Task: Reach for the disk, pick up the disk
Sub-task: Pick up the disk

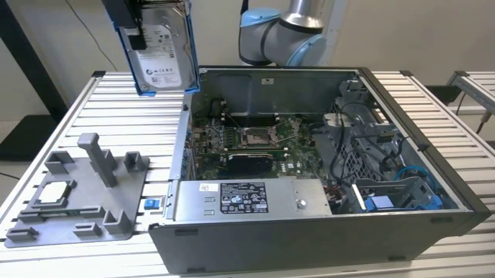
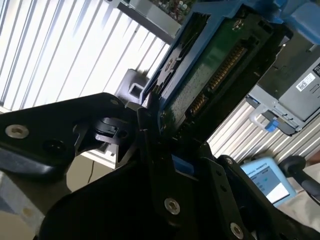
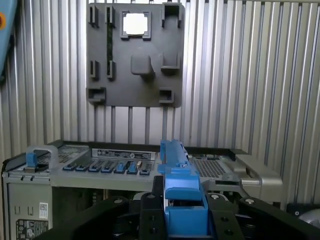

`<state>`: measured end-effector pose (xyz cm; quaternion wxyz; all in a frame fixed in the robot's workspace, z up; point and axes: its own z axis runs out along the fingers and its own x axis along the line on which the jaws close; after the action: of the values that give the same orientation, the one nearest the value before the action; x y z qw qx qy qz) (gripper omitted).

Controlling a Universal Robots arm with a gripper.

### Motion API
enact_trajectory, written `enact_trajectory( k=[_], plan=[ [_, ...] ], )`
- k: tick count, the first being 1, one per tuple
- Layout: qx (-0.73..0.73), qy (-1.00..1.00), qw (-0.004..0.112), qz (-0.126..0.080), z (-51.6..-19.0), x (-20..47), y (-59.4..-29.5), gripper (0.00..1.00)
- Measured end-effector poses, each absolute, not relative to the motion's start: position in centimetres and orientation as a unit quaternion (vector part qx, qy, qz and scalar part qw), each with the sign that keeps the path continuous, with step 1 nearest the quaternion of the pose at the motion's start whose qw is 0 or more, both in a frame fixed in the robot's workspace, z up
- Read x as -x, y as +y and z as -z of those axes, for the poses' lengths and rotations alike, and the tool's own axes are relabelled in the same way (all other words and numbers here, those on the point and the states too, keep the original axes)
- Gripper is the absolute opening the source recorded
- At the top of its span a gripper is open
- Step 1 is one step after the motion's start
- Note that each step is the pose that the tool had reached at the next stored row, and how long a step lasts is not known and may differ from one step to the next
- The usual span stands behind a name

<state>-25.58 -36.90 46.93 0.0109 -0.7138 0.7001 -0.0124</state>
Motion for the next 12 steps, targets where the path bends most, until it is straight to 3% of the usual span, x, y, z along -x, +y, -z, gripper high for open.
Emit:
enact_trajectory(
  k=[8,12],
  plan=[
    [0.714,0.7,-0.017,-0.016,-47.6,23.6,-36.9,0.0],
    [0.714,0.7,-0.026,-0.025,-47.5,22.1,-36.9,0.0]
  ],
)
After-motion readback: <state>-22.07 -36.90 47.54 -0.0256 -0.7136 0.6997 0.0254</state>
